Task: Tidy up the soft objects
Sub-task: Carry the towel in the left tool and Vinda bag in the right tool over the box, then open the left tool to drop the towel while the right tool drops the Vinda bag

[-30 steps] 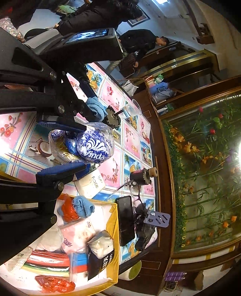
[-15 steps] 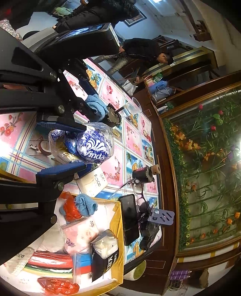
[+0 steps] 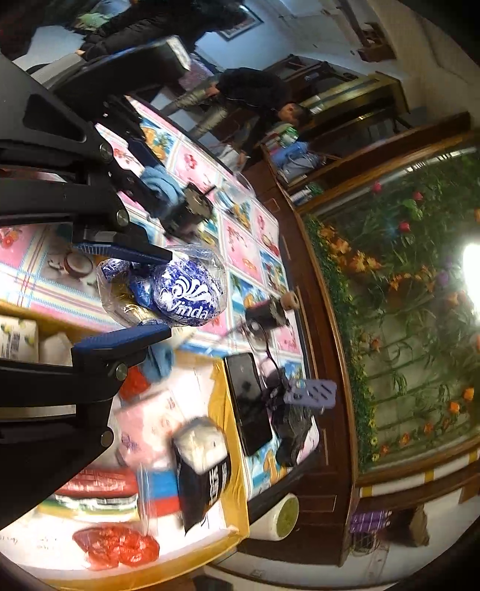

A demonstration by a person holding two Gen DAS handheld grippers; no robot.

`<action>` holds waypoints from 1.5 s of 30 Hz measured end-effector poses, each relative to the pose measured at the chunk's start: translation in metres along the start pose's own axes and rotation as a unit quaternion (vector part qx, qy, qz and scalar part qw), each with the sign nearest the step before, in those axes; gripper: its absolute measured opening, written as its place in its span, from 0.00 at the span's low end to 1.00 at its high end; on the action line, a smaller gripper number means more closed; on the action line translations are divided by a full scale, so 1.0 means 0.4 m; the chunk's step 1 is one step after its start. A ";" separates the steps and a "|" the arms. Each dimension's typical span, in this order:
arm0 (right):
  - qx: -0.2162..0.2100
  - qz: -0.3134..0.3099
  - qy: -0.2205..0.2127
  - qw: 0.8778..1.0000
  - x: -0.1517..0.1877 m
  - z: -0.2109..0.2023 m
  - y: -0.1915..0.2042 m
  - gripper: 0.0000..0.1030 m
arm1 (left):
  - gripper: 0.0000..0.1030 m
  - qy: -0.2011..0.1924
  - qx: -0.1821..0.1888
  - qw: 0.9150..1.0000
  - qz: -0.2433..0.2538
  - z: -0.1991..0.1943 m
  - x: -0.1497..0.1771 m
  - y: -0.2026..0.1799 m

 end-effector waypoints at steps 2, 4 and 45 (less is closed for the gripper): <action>0.009 0.016 -0.005 1.000 -0.011 -0.006 -0.036 0.35 | 0.42 -0.003 0.007 1.000 0.002 -0.005 -0.001 -0.008; 0.017 0.034 -0.008 0.999 -0.021 -0.014 -0.074 0.35 | 0.42 -0.003 0.015 1.000 0.001 -0.006 -0.002 -0.012; 0.145 0.155 -0.061 0.975 -0.071 -0.119 -0.337 0.60 | 0.87 0.083 0.159 0.974 -0.142 0.097 -0.033 -0.137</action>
Point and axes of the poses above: each gripper's, at about its wrist camera, not at the fingertips, and z roughly the way its jaws point, y to its left, x to its underside, the point moved 6 cm from there along z, roughly the way its jaws point, and after that the axes turned 12 degrees about x, right-handed, at the moved point
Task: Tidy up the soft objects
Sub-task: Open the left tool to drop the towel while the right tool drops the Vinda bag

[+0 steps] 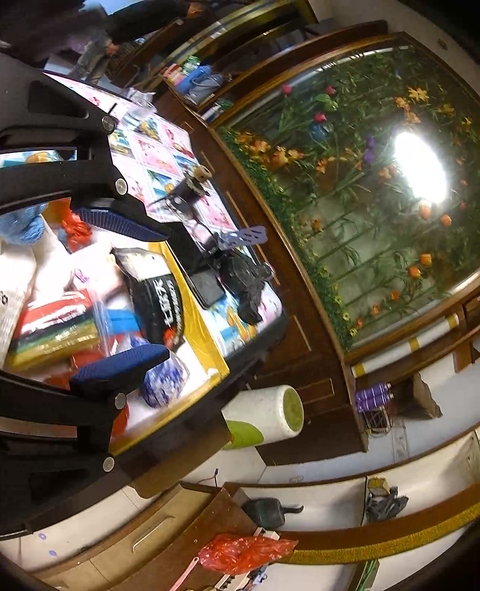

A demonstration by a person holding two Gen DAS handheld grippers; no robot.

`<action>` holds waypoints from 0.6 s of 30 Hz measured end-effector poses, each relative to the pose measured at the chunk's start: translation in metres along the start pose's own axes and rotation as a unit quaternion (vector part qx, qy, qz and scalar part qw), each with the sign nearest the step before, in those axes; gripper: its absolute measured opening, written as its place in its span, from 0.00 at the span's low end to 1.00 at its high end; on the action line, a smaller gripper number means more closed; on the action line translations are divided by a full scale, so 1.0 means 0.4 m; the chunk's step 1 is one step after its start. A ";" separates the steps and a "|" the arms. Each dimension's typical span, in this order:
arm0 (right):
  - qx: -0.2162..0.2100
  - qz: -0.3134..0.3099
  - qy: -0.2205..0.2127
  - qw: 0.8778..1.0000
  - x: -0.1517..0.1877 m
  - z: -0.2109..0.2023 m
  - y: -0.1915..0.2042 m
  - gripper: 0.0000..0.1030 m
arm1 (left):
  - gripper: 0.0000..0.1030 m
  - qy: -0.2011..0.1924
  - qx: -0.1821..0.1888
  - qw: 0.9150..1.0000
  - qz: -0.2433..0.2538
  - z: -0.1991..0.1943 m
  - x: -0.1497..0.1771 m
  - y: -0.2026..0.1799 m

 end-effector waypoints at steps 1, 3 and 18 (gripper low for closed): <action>-0.003 -0.002 0.001 1.000 0.003 -0.001 0.006 0.60 | 0.87 0.011 -0.009 1.000 -0.026 0.015 -0.003 0.032; -0.009 -0.011 0.004 1.000 0.010 0.000 0.020 0.60 | 0.87 0.032 -0.023 0.997 -0.062 0.048 -0.005 0.077; -0.043 -0.014 0.014 0.999 0.026 -0.004 0.046 0.60 | 0.63 0.079 -0.103 0.990 -0.056 0.128 -0.002 0.132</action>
Point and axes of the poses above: each gripper's, at about its wrist camera, not at the fingertips, and z roughly the way its jaws point, y to its left, x to its underside, the point moved 6 cm from there along z, roughly the way its jaws point, and after that the axes turned 12 degrees about x, right-handed, at the moved point
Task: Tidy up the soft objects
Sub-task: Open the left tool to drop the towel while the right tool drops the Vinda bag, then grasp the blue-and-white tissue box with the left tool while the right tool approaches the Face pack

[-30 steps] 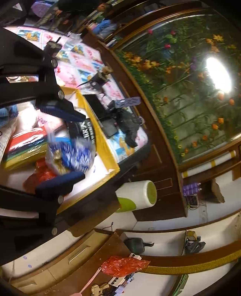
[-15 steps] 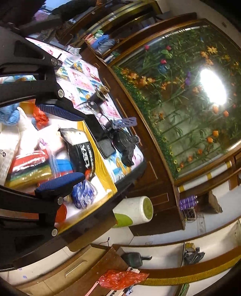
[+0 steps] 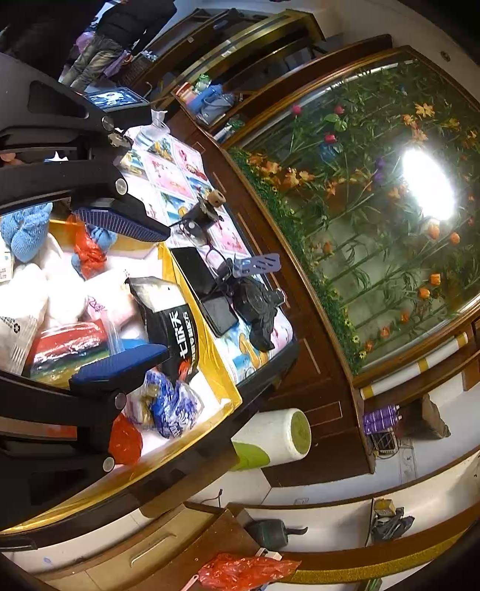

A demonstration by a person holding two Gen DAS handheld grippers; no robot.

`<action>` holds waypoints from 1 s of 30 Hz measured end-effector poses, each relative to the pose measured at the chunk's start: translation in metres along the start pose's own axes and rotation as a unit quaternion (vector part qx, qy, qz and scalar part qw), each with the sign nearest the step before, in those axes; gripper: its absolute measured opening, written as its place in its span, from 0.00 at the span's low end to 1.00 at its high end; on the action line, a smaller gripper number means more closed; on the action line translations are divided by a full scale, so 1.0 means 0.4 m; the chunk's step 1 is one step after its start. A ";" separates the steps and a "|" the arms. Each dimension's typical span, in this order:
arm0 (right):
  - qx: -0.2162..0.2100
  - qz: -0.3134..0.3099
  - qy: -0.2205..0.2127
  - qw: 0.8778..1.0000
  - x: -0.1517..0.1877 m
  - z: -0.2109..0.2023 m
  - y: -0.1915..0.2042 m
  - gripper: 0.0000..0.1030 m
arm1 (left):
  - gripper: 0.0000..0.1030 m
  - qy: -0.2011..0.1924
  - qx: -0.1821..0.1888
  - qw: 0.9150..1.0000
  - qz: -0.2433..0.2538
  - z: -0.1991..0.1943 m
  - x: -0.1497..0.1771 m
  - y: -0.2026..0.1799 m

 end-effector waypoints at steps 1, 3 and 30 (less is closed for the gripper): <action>-0.007 -0.003 -0.001 1.000 0.001 -0.002 0.007 0.60 | 0.63 -0.001 -0.001 1.000 0.006 -0.009 0.008 0.010; -0.022 -0.010 0.000 1.000 0.004 -0.004 0.020 0.60 | 0.63 0.000 -0.005 1.000 0.023 -0.037 0.030 0.038; 0.002 -0.439 0.284 0.852 0.190 0.416 0.485 0.60 | 0.62 -0.022 -0.021 0.999 0.041 -0.127 0.062 0.210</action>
Point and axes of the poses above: each gripper's, at about its wrist camera, not at the fingertips, and z roughly the way its jaws point, y to its left, x to its underside, the point moved 6 cm from there along z, roughly the way its jaws point, and after that the axes turned 12 degrees about x, right-handed, at the moved point
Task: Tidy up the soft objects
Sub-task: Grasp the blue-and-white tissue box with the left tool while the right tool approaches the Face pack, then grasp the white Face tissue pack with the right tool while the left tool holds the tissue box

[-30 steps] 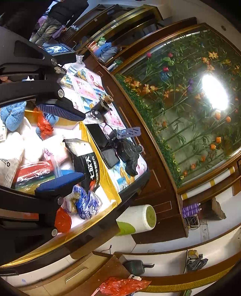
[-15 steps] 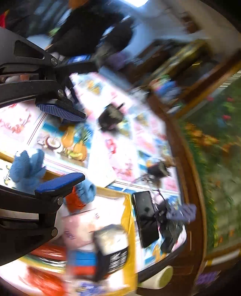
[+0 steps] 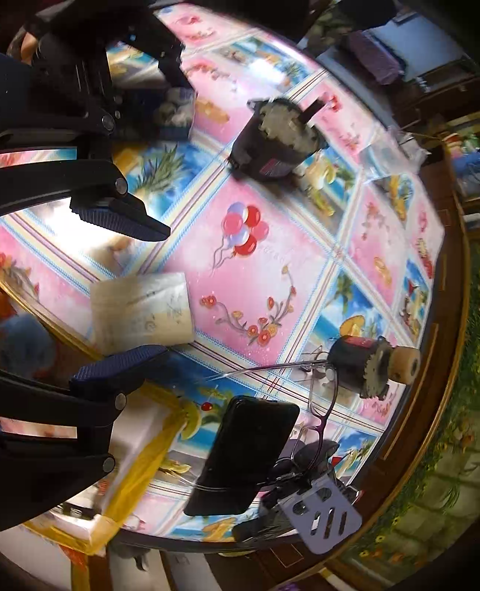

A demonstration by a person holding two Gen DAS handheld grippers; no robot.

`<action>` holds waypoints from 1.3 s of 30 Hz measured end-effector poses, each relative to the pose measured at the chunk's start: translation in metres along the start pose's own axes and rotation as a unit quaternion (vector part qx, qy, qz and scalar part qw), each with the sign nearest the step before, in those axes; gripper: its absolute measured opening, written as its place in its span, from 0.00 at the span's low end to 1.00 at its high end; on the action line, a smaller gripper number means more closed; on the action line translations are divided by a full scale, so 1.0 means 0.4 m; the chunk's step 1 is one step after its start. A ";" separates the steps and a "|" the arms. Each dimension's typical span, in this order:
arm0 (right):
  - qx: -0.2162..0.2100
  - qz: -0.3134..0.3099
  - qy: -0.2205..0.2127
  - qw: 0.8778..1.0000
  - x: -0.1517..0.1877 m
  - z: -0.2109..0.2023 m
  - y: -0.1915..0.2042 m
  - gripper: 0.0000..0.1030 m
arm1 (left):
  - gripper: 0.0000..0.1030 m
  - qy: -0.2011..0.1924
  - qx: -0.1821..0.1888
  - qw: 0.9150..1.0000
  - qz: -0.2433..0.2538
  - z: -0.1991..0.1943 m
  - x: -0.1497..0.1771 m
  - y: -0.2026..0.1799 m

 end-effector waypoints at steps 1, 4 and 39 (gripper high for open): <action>0.010 -0.010 0.011 1.000 -0.004 0.017 0.001 0.60 | 0.62 0.000 0.000 1.000 0.000 0.000 0.000 0.000; 0.033 -0.028 0.026 0.999 -0.014 0.044 -0.002 0.60 | 0.62 0.000 0.000 1.000 0.000 0.000 0.000 -0.001; -0.120 0.234 -0.175 0.949 0.402 -0.244 -0.101 0.43 | 0.58 -0.063 0.043 0.995 0.070 -0.062 -0.013 -0.101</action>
Point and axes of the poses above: each gripper's, at about its wrist camera, not at the fingertips, and z roughly the way its jaws point, y to its left, x to its underside, the point moved 6 cm from there along z, roughly the way its jaws point, and after that the axes turned 12 degrees about x, right-handed, at the moved point
